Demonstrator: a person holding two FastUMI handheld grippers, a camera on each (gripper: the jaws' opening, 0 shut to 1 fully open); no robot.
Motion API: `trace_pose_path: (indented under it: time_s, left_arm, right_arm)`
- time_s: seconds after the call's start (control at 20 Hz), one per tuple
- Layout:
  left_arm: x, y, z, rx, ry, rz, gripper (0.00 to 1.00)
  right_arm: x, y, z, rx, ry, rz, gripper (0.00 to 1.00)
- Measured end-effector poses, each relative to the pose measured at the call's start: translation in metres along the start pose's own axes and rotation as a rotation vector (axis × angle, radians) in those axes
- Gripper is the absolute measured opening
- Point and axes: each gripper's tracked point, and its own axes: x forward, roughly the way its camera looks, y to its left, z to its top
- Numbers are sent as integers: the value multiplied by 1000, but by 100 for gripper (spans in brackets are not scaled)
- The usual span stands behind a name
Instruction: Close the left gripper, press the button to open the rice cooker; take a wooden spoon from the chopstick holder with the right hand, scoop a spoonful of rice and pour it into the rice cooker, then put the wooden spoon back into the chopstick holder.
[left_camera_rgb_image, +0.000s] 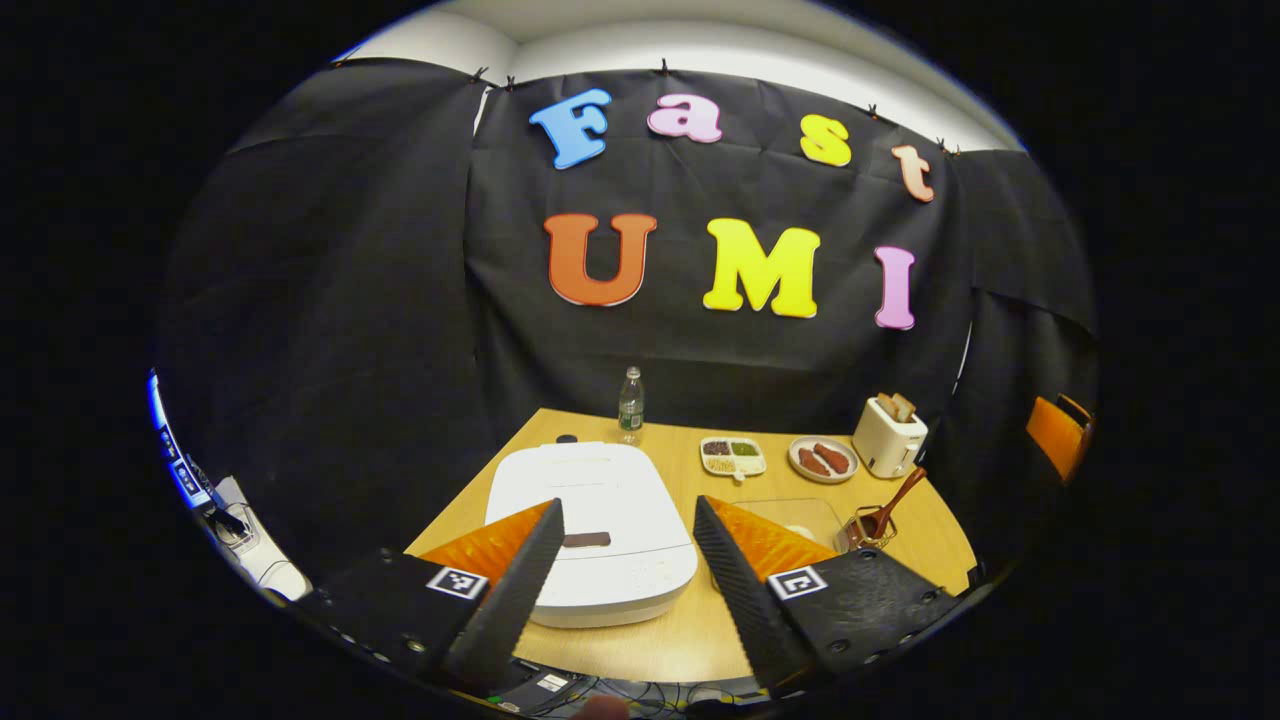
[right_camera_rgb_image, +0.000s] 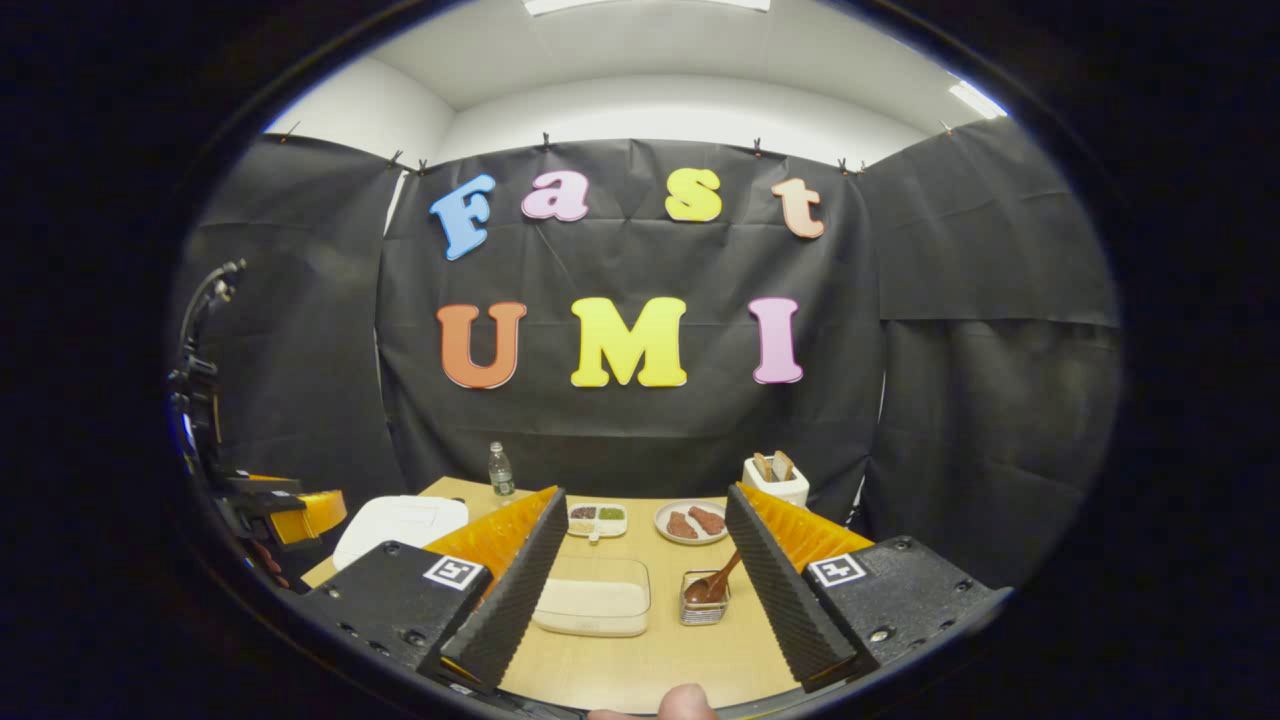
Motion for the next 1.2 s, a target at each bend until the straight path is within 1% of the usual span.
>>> trace_pose_path:
  time_s: [0.05,0.1,0.15,0.2,0.25,0.3,0.35,0.4,0.5,0.55,0.6,0.65,0.75,1.0,1.2]
  left_arm:
    - [10,6,-5,11,44,11,76]
    - [20,13,-14,9,102,21,57]
    - [27,15,-19,0,156,20,49]
    - [34,15,-27,-12,196,6,39]
    - [42,19,-31,-24,229,6,34]
    - [48,24,-35,-28,260,6,17]
    - [54,23,-41,-37,299,-12,8]
    - [59,22,-47,-43,334,-34,5]
    - [69,22,-55,-70,390,-72,4]
    - [81,20,-62,-95,401,-81,3]
    - [80,20,-58,-117,421,-103,0]
    - [88,19,-64,-138,446,-110,0]
    - [97,23,-74,-161,489,-103,0]
    - [110,27,-92,-197,548,-103,0]
    - [112,28,-94,-201,541,-106,0]
  right_arm:
    - [5,-4,-2,6,7,0,99]
    - [8,-9,-3,11,10,-1,100]
    - [12,-14,-4,15,9,-3,100]
    - [15,-19,-5,15,11,-8,100]
    - [18,-24,-8,17,15,-13,100]
    - [22,-28,-10,20,22,-19,100]
    - [25,-32,-12,26,27,-24,100]
    - [27,-36,-13,30,30,-31,99]
    - [32,-43,-15,34,37,-44,100]
    - [34,-46,-17,35,40,-48,100]
    - [36,-48,-18,37,43,-51,100]
    - [38,-50,-20,37,47,-55,100]
    - [43,-54,-24,36,57,-63,100]
    - [54,-56,-32,32,95,-64,99]
    - [60,-47,-36,19,111,-50,99]
